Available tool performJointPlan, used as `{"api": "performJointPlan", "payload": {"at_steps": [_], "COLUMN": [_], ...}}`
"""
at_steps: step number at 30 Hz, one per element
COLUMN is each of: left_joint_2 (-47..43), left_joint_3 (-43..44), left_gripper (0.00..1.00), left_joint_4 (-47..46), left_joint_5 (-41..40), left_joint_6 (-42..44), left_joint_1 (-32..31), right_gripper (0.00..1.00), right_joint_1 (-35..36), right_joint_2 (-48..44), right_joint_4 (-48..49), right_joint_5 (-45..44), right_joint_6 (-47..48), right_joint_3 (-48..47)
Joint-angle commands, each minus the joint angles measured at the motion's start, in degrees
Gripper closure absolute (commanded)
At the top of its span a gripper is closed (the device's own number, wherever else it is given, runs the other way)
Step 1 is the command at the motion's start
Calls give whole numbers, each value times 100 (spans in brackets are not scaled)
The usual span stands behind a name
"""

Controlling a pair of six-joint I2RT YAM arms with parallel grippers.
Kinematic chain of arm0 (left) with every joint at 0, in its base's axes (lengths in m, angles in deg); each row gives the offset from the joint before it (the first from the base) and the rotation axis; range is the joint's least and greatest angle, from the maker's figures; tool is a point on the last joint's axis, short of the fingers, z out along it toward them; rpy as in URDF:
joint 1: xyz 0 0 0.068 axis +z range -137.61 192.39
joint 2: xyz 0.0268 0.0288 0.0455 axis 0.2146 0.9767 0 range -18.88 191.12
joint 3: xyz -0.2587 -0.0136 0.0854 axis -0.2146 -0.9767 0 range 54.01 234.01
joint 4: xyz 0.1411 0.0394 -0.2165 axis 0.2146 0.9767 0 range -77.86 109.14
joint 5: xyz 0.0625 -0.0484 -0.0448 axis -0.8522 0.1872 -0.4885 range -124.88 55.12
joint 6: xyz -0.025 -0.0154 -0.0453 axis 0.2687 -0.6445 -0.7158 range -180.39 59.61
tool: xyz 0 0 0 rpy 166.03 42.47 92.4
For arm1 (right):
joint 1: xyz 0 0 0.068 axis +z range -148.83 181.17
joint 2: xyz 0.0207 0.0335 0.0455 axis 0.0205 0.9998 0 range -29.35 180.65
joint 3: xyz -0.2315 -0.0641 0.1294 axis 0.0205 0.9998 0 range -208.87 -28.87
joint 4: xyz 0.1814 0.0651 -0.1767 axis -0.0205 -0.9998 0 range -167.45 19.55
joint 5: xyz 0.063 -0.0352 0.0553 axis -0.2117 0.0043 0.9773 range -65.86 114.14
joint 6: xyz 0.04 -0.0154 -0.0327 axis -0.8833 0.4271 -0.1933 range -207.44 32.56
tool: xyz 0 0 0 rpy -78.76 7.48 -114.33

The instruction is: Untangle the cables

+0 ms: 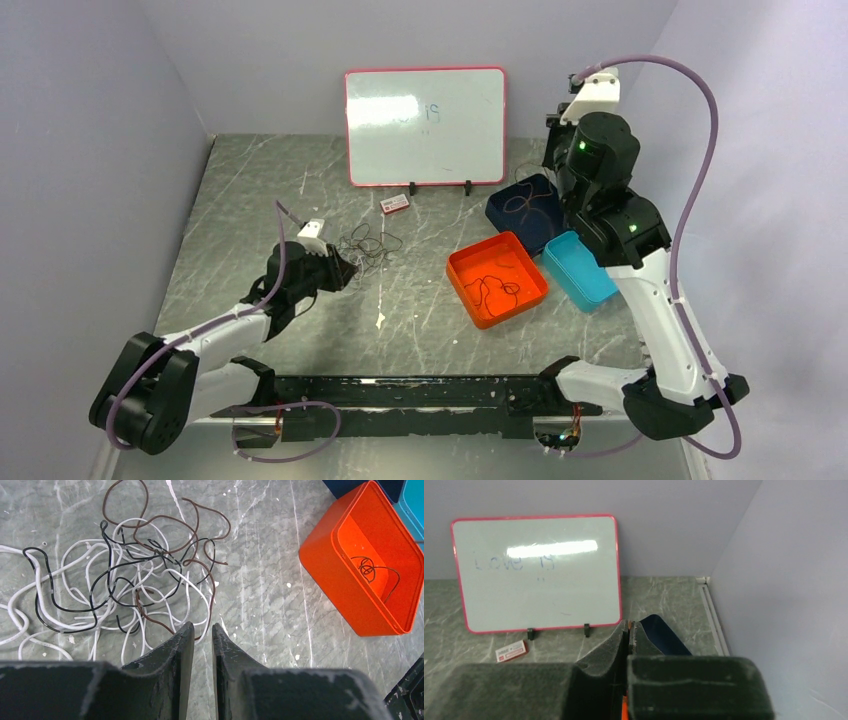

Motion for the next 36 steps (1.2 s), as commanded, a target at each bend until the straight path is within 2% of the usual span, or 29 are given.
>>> {"api": "performJointPlan", "payload": {"at_steps": [1, 28, 36], "left_joint_2": [-127, 38, 82], "left_joint_3": [162, 239, 256], "left_gripper": [74, 75, 75], "left_joint_4": [82, 30, 14], "left_joint_5": [-163, -98, -72], "left_joint_6": [85, 69, 59], "left_joint_1": [-26, -24, -23], "right_gripper": [100, 100, 100], "right_joint_1": [-178, -176, -254], "right_joint_2": [-25, -87, -272], "right_joint_4": [-94, -356, -424], "right_joint_5": [755, 659, 668], "right_joint_6": [-244, -322, -527], "right_joint_3": [155, 280, 814]}}
